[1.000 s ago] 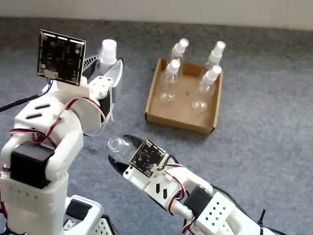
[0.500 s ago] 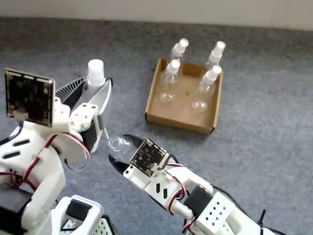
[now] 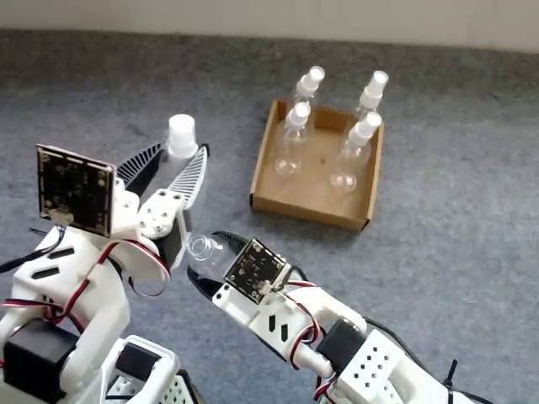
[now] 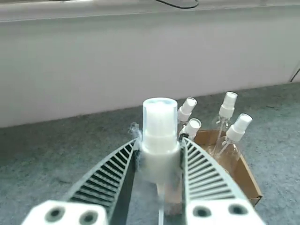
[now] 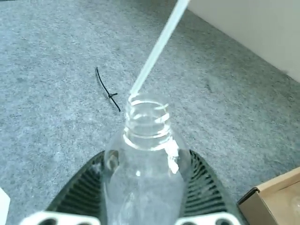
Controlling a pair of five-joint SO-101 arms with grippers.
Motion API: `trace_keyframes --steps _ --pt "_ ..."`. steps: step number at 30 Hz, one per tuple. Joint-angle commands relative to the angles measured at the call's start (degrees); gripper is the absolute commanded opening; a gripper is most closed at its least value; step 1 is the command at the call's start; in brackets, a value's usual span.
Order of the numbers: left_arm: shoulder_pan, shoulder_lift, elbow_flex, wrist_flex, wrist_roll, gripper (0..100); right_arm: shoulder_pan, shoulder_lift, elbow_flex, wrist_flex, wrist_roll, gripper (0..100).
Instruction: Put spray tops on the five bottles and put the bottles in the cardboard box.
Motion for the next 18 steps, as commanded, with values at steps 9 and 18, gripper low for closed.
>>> trace_keyframes --steps 9,18 --pt "4.4 -0.4 0.0 -1.2 0.4 1 -0.4 -1.1 -0.9 -1.1 -0.6 0.5" --pt "0.0 -0.5 8.5 -1.2 -2.4 1 3.7 -1.2 -1.4 -1.0 -0.6 0.5"
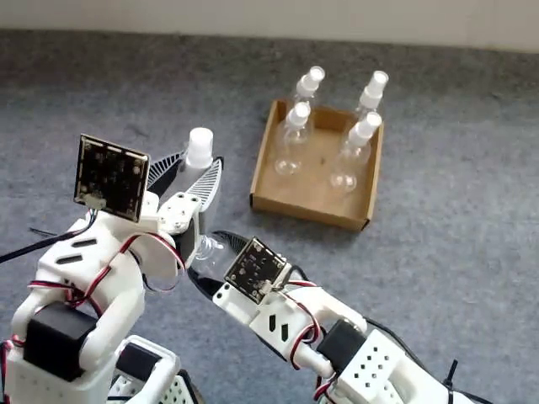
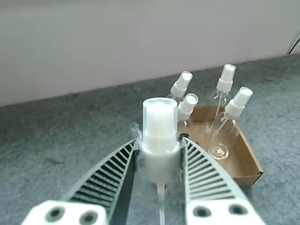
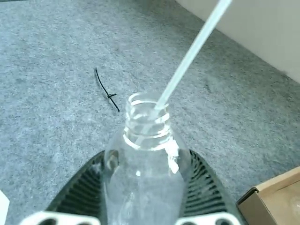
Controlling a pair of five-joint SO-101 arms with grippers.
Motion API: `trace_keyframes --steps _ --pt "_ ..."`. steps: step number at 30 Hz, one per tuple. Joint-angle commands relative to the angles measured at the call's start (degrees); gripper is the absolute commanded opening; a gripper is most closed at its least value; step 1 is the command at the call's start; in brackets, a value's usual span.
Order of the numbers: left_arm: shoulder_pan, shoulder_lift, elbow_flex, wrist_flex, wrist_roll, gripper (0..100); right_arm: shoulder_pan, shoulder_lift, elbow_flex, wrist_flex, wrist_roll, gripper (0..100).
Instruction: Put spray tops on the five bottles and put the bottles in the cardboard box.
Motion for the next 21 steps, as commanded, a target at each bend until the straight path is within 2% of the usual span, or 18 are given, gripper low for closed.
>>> trace_keyframes --steps 1,8,10,14,21 --pt "-1.9 -0.7 4.7 -1.0 -4.1 1 4.6 -1.1 -1.4 -1.0 -0.6 0.5" --pt "-1.4 -0.7 13.0 -1.3 -10.4 2 5.9 -6.6 -1.4 -0.9 -0.6 0.5" --pt "-0.7 -0.7 13.8 -1.3 -11.2 5 6.0 -10.1 -1.3 -0.9 -0.6 0.5" --pt "2.2 -0.7 13.8 -1.0 -11.2 16 5.9 -13.8 -0.8 -0.9 -0.6 0.5" --pt "2.3 -0.7 8.9 1.4 -11.2 17 5.9 -14.0 -0.7 -0.9 -0.6 0.5"
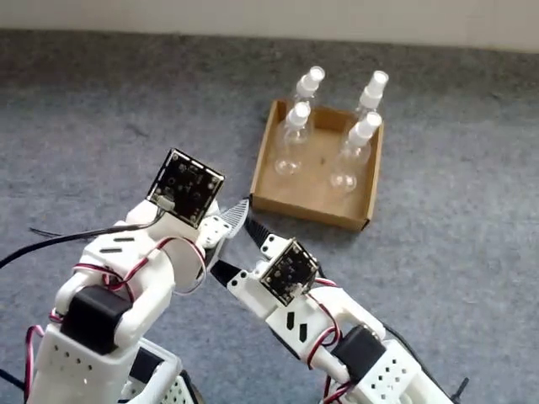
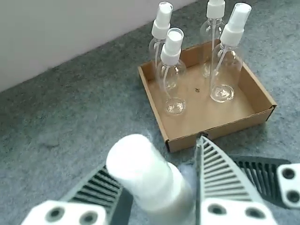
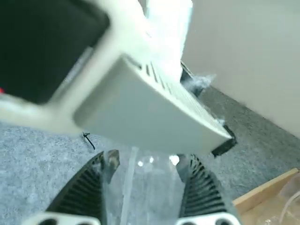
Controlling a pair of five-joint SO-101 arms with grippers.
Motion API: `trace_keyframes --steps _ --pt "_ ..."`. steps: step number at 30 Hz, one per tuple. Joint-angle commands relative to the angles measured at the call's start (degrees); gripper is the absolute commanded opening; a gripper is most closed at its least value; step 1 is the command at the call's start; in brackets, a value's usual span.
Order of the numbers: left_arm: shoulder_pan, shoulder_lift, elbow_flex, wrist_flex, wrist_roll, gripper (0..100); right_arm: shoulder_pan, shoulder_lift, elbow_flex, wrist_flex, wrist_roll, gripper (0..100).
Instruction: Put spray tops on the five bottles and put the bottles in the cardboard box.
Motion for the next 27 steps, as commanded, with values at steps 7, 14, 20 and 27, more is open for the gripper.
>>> trace_keyframes --steps 7,14,20,27 --pt "0.7 -0.3 -13.2 8.4 -0.4 18 1.2 -1.8 -1.4 -1.0 -0.4 0.5" --pt "0.7 -0.2 -20.7 13.7 -0.5 18 1.2 -1.9 1.1 -1.0 -0.4 0.5" --pt "0.7 -0.2 -23.5 16.4 -0.5 18 1.2 -2.1 1.2 -1.0 -0.5 0.5" --pt "0.1 -0.2 -26.3 17.1 -1.4 17 1.4 -2.2 1.2 -1.0 -0.5 0.5"
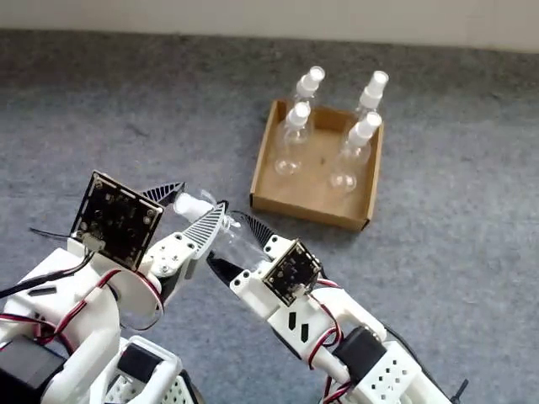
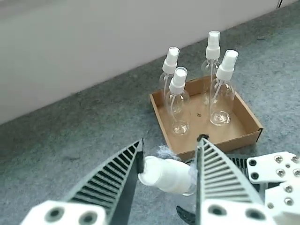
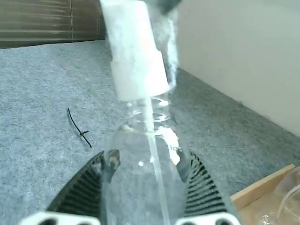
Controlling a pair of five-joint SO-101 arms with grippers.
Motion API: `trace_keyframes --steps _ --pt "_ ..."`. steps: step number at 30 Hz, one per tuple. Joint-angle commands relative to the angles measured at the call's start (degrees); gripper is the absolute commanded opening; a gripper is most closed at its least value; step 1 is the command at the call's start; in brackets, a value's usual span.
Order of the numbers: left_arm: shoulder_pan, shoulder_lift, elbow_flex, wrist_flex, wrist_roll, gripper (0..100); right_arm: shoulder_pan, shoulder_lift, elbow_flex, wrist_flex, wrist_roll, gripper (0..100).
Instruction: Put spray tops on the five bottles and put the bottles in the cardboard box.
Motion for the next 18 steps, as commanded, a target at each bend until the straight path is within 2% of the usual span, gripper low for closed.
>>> trace_keyframes --steps 1,7,14,18 --pt "-1.1 0.2 -4.3 0.4 -2.5 17 0.7 -1.0 -0.7 -0.9 -0.5 0.5" --pt "-13.9 0.2 -5.7 0.4 -4.3 17 0.8 -1.0 -0.7 -0.9 -0.5 0.5" --pt "-21.0 0.2 -5.5 0.6 -6.5 17 0.8 -1.0 -0.7 -0.9 -0.5 0.5" --pt "-24.4 0.2 -0.8 0.4 -7.2 17 0.7 -1.0 -0.7 -0.9 -0.5 0.5"
